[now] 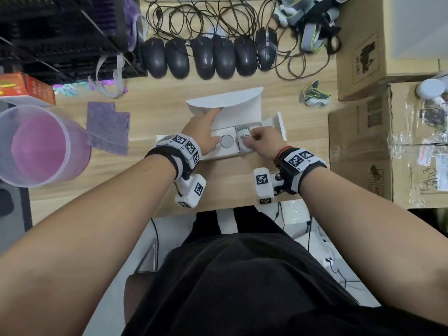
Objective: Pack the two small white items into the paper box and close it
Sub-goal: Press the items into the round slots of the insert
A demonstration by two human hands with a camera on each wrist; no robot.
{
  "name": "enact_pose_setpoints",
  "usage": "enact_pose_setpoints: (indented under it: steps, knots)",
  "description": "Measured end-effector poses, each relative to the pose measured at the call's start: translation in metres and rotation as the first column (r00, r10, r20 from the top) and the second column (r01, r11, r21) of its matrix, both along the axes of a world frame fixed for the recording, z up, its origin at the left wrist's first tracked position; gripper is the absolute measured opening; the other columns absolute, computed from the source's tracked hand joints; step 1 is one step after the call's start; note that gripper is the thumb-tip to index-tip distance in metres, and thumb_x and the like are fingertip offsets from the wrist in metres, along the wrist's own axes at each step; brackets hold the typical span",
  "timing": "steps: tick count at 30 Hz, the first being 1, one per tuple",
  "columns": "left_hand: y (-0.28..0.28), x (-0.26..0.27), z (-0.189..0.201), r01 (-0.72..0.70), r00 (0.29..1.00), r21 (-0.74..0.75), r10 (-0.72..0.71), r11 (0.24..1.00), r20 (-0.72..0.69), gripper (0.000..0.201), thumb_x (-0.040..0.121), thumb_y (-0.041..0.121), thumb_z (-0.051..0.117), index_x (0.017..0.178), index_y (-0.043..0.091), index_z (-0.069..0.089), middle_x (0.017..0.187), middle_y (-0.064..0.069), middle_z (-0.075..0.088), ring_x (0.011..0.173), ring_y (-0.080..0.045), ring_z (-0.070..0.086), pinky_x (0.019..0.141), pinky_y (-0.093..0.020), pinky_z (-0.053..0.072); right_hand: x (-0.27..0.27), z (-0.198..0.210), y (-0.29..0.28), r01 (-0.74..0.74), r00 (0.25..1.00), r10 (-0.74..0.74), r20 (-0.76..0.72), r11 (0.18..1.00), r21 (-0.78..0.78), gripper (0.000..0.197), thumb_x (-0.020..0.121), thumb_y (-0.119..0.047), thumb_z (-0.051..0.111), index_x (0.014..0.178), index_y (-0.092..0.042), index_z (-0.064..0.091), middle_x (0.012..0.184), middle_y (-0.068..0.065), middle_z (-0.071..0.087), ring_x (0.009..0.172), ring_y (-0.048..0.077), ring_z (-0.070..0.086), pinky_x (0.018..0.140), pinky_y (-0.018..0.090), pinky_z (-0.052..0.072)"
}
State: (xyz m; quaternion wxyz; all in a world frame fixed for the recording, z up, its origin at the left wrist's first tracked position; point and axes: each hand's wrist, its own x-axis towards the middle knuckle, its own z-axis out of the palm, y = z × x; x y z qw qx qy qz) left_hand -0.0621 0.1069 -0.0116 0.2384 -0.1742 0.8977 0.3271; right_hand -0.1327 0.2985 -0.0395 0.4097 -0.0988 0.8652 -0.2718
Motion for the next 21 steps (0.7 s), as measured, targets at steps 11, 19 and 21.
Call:
enact_pose_setpoints:
  steps: [11, 19, 21]
  knots:
    - [0.003, -0.012, -0.031, 0.201, 0.977, -0.216, -0.179, 0.955, 0.117, 0.122, 0.069, 0.029, 0.090, 0.156, 0.042, 0.007, 0.153, -0.002, 0.029, 0.136, -0.026, 0.034, 0.099, -0.047, 0.046, -0.026, -0.015, -0.007, -0.082, 0.991, 0.095, -0.091, 0.987, 0.139, 0.037, 0.093, -0.033, 0.062, 0.066, -0.012, 0.049, 0.065, 0.004, 0.051, 0.065, 0.020, 0.048, 0.061, 0.029, 0.035]
    - [0.006, -0.003, -0.051, 0.262, 0.954, -0.208, -0.221, 0.942, 0.201, 0.113, 0.076, 0.028, 0.083, 0.156, 0.044, 0.005, 0.153, -0.012, 0.025, 0.139, -0.034, 0.029, 0.105, -0.051, 0.040, -0.038, -0.019, -0.017, -0.235, 0.965, 0.260, -0.040, 0.920, 0.313, 0.038, 0.096, -0.029, 0.056, 0.065, -0.010, 0.047, 0.066, 0.004, 0.050, 0.075, 0.026, 0.052, 0.056, 0.026, 0.036]
    - [0.005, 0.000, -0.056, 0.256, 0.956, -0.187, -0.219, 0.948, 0.195, 0.106, 0.081, 0.019, 0.077, 0.155, 0.046, 0.006, 0.156, -0.015, 0.019, 0.145, -0.034, 0.020, 0.109, -0.054, 0.035, -0.039, -0.022, -0.018, -0.201, 0.974, 0.224, -0.038, 0.928, 0.313, 0.029, 0.094, -0.027, 0.060, 0.073, -0.008, 0.054, 0.069, 0.006, 0.055, 0.074, 0.026, 0.055, 0.061, 0.026, 0.041]
